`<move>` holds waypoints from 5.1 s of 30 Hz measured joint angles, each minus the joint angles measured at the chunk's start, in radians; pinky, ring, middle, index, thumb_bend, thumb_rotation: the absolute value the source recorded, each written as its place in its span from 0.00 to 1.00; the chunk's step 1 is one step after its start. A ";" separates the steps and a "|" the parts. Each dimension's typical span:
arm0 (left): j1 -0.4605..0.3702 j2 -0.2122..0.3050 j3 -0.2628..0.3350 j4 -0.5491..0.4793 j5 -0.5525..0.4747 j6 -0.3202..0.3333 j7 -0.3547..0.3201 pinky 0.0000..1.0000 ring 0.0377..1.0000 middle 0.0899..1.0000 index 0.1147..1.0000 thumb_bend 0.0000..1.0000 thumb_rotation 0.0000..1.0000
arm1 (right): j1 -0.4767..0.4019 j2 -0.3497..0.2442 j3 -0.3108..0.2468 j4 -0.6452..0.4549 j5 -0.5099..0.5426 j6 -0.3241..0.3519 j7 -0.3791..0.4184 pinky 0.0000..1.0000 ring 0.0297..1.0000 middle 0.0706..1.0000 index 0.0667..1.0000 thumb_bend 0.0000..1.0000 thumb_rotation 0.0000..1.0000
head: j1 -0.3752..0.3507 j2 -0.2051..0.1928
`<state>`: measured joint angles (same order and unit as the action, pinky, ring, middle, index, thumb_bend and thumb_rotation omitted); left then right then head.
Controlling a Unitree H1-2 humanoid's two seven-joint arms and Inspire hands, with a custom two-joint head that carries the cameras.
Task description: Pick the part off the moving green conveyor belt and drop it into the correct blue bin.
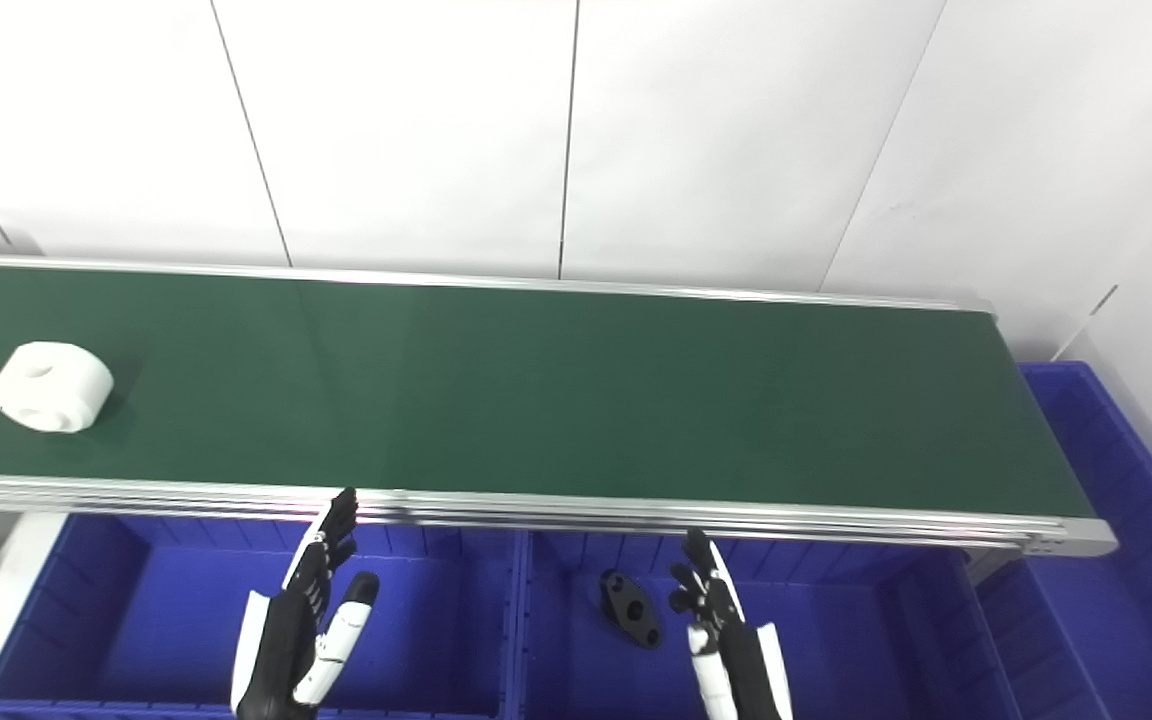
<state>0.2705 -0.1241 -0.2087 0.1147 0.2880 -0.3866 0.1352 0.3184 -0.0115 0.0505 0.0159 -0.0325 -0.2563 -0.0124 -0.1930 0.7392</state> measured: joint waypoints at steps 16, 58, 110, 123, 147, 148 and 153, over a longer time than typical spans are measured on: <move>-0.016 0.000 -0.006 -0.033 -0.021 0.046 -0.001 0.96 0.94 0.96 0.95 0.45 0.97 | 0.015 0.035 0.010 -0.039 -0.054 0.041 -0.014 0.89 0.93 0.97 0.99 0.92 0.99 | -0.036 -0.034; -0.041 0.003 -0.004 0.046 -0.027 0.003 -0.010 1.00 0.97 0.96 0.97 0.44 0.97 | -0.027 0.024 0.015 0.032 -0.029 0.029 -0.015 0.91 0.93 0.97 0.98 0.91 0.96 | 0.018 -0.145; -0.368 0.210 -0.068 -0.264 0.187 0.128 -0.140 0.53 0.63 0.69 0.68 0.99 0.34 | -0.089 -0.046 -0.021 0.270 0.043 -0.128 0.031 0.95 0.96 0.99 1.00 0.89 1.00 | 0.193 -0.262; -0.611 0.300 -0.118 0.016 0.469 0.120 -0.133 0.71 0.76 0.76 0.71 1.00 0.29 | -0.101 -0.028 -0.015 0.275 0.009 -0.128 0.023 0.90 0.94 0.97 1.00 0.90 1.00 | 0.175 -0.248; -0.810 0.329 -0.280 0.449 0.644 0.165 -0.083 0.82 0.84 0.83 0.76 1.00 0.31 | -0.072 -0.022 -0.005 0.224 0.000 -0.127 0.022 0.86 0.91 0.94 0.98 0.93 0.96 | 0.145 -0.213; -0.819 0.329 -0.286 0.467 0.649 0.169 -0.083 0.82 0.84 0.83 0.76 1.00 0.31 | -0.072 -0.022 -0.004 0.224 -0.001 -0.126 0.022 0.86 0.91 0.94 0.98 0.93 0.96 | 0.145 -0.213; -0.846 0.342 -0.318 0.492 0.660 0.196 -0.102 0.84 0.87 0.85 0.77 1.00 0.36 | -0.064 -0.022 -0.002 0.213 -0.007 -0.124 0.022 0.87 0.90 0.93 0.98 0.94 0.96 | 0.142 -0.202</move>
<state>-0.5753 0.2182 -0.5269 0.6064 0.9485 -0.1909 0.0336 0.2541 -0.0334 0.0483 0.2290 -0.0393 -0.3805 0.0092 -0.0506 0.5369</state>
